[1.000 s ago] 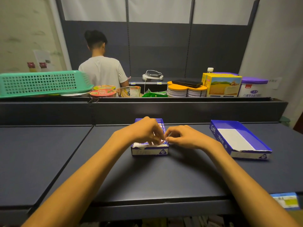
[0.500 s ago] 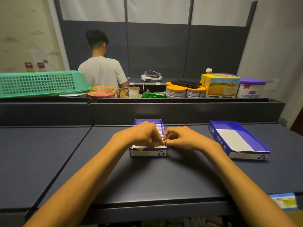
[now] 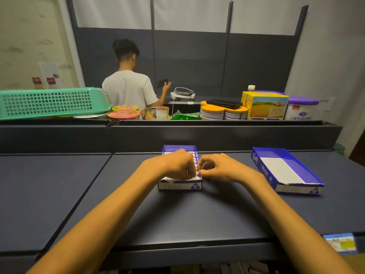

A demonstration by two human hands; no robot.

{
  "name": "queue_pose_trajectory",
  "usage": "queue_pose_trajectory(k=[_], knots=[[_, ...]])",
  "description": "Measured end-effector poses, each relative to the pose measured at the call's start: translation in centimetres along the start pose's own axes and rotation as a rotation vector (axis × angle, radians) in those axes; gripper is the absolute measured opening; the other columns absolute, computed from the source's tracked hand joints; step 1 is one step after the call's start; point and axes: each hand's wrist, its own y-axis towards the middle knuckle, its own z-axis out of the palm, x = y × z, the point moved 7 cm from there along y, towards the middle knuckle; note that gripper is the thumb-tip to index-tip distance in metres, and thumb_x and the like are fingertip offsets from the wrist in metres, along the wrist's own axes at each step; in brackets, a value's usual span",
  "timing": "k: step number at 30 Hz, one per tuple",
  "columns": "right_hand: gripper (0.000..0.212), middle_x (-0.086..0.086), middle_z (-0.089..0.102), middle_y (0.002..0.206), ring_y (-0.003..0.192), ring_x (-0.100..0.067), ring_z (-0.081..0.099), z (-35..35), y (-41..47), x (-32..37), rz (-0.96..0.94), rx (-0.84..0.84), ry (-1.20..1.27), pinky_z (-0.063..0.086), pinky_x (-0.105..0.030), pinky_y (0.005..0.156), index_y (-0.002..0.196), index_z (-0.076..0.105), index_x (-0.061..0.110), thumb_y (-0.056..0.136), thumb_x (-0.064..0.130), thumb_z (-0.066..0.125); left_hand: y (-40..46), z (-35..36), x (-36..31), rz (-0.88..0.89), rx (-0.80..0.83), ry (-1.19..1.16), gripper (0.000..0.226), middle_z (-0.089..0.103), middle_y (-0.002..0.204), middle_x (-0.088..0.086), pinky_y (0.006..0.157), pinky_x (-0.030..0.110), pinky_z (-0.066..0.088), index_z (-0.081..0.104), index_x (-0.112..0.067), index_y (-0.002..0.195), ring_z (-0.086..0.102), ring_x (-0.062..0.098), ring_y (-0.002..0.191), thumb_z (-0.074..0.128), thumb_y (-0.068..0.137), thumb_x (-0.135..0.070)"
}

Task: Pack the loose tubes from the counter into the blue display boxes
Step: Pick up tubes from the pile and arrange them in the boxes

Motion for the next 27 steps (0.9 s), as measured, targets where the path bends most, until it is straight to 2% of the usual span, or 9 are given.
queue_pose_trajectory(k=[4,12,15,20,24,27], knots=[[0.026,0.002,0.063,0.123,0.105,-0.012,0.059,0.1,-0.2,-0.2,0.006,0.011,0.034,0.051,-0.017,0.073,0.113,0.058,0.019,0.093,0.034,0.062,-0.5,-0.2,1.3,-0.039,-0.007,-0.051,0.023,0.072,0.106,0.005,0.086,0.033,0.056,0.074,-0.011,0.107,0.064,0.013,0.088,0.066,0.087,-0.004],[0.027,0.003,0.062,0.124,0.106,-0.011,0.058,0.1,-0.2,-0.3,0.019,0.011,0.049,0.05,-0.014,0.07,0.113,0.058,0.021,0.092,0.035,0.062,-0.8,0.0,1.7,-0.068,-0.005,-0.037,0.022,0.072,0.107,0.005,0.086,0.033,0.057,0.073,-0.012,0.107,0.063,0.013,0.087,0.067,0.086,-0.005],[0.026,0.003,0.062,0.123,0.105,-0.011,0.058,0.1,-0.1,-0.3,0.023,0.003,0.033,0.051,-0.017,0.073,0.112,0.058,0.022,0.091,0.037,0.063,-0.8,0.1,1.6,-0.075,-0.001,-0.035,0.022,0.071,0.108,0.006,0.087,0.032,0.056,0.073,-0.011,0.108,0.063,0.014,0.089,0.066,0.087,-0.007],[0.026,0.001,0.064,0.122,0.106,-0.015,0.061,0.1,-0.2,0.0,0.016,-0.01,-0.016,0.056,-0.03,0.084,0.112,0.059,0.02,0.092,0.036,0.062,-0.8,0.0,1.4,-0.076,-0.027,-0.011,0.02,0.071,0.105,0.007,0.082,0.029,0.054,0.073,-0.009,0.107,0.059,0.013,0.083,0.065,0.088,-0.008],[0.025,0.002,0.064,0.123,0.106,-0.015,0.062,0.1,-0.5,0.2,0.01,-0.015,-0.069,0.056,-0.029,0.082,0.113,0.058,0.023,0.093,0.038,0.06,-1.5,-0.1,1.9,-0.082,-0.063,-0.075,0.019,0.073,0.102,0.004,0.081,0.026,0.055,0.075,-0.014,0.104,0.062,0.011,0.083,0.067,0.087,-0.009],[0.027,0.003,0.065,0.122,0.102,-0.012,0.062,-0.1,-0.7,0.5,-0.009,-0.03,-0.118,0.055,-0.026,0.079,0.115,0.057,0.026,0.093,0.04,0.06,-2.6,-1.0,2.9,-0.103,-0.125,-0.205,0.017,0.074,0.096,0.001,0.076,0.024,0.058,0.076,-0.015,0.099,0.068,0.012,0.081,0.074,0.083,-0.013]])
